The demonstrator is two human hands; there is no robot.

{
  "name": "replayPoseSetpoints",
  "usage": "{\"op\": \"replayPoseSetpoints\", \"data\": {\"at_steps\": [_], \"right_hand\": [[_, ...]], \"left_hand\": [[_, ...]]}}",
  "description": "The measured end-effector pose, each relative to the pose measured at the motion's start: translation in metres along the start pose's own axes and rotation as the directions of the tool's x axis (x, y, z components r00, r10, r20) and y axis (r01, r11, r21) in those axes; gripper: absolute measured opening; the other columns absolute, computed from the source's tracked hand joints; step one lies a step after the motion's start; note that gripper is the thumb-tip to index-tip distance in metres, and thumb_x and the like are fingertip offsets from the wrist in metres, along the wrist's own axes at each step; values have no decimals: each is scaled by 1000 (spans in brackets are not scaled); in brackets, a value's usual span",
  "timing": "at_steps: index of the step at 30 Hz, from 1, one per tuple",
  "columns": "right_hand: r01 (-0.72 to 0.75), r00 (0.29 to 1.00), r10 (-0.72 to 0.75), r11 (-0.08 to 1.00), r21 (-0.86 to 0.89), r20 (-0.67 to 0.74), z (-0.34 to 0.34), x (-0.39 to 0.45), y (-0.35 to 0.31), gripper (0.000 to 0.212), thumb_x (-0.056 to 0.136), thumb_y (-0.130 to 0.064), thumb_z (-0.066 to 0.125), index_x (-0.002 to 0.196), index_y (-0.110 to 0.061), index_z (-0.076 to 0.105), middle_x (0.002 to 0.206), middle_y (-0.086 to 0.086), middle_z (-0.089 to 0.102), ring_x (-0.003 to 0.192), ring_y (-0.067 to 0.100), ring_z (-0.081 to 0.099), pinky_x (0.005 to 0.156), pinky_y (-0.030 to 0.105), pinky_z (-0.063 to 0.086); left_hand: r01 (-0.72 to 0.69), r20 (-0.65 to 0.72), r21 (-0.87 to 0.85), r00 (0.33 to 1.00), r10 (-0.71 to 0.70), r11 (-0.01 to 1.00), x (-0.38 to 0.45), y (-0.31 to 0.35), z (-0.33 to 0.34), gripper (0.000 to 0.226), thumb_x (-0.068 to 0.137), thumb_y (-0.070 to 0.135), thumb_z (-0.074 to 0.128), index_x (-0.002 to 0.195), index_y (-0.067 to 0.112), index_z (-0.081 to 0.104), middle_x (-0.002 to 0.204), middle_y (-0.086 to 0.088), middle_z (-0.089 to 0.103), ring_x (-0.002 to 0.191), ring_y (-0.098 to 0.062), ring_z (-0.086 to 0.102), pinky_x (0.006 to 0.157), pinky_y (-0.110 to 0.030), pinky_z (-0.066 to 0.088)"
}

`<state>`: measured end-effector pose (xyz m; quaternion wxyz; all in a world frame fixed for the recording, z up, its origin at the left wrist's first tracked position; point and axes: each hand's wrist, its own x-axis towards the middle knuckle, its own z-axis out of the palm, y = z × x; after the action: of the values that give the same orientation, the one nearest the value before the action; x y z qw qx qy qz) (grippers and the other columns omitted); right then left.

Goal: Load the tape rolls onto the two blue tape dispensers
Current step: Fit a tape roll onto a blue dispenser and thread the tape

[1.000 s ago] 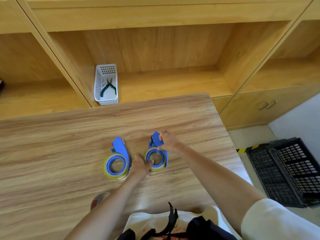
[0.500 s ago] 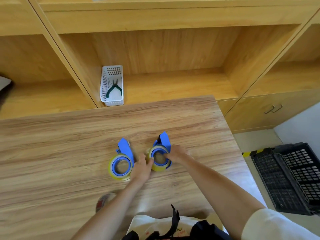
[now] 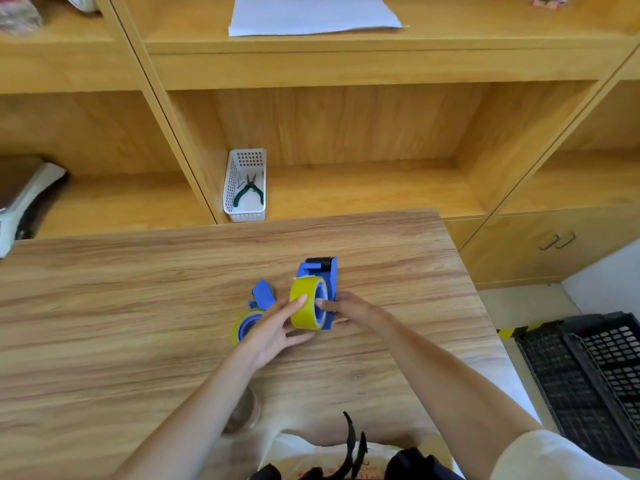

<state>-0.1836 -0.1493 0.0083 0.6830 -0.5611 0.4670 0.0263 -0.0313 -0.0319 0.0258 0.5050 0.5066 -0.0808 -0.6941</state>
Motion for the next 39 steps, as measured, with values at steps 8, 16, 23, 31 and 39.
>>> {"op": "replayPoseSetpoints", "data": {"at_steps": [8, 16, 23, 31, 39], "right_hand": [[-4, 990, 44, 959, -283, 134, -3, -25, -10, 45, 92, -42, 59, 132, -21, 53, 122, -4, 64, 107, 10, 59, 86, 24, 51], [304, 927, -331, 938, -165, -177, -19, -28, -29, 53, 87, 0, 66, 133, -21, 49, 113, -1, 52, 96, 12, 56, 93, 21, 50], [314, 943, -301, 946, -84, 141, -14, -29, -44, 26, 84, -19, 73, 106, -32, 74, 103, 3, 62, 90, 17, 47, 76, 24, 38], [309, 951, -301, 941, -142, 73, -9, -31, -46, 32, 84, -15, 73, 116, -15, 72, 111, -1, 70, 90, -5, 62, 73, 6, 44], [305, 952, -299, 939, -159, 60, -7, -30, -46, 17, 82, -23, 76, 98, -28, 77, 97, 0, 73, 93, 11, 55, 81, 28, 39]], "left_hand": [[19, 132, 358, 989, -70, 934, -13, -3, -7, 87, 53, 40, 92, 131, 21, 58, 124, -5, 69, 113, -23, 65, 103, -50, 48], [-11, -47, 303, 999, 27, 953, -18, -8, -3, 69, 51, 48, 87, 112, 20, 69, 102, -1, 77, 95, -14, 71, 86, -34, 55], [-45, -73, 368, 994, 77, 929, -20, -13, -4, 36, 83, 37, 71, 116, 25, 67, 109, -1, 75, 103, -16, 70, 82, -29, 53], [-66, -83, 421, 990, 111, 905, -14, -16, -6, 48, 76, 45, 76, 119, 27, 66, 111, 0, 74, 104, -17, 69, 93, -36, 53], [-66, -73, 462, 991, 112, 884, -9, -19, -10, 67, 60, 58, 81, 120, 32, 64, 111, 2, 74, 104, -16, 69, 99, -41, 51]]}}
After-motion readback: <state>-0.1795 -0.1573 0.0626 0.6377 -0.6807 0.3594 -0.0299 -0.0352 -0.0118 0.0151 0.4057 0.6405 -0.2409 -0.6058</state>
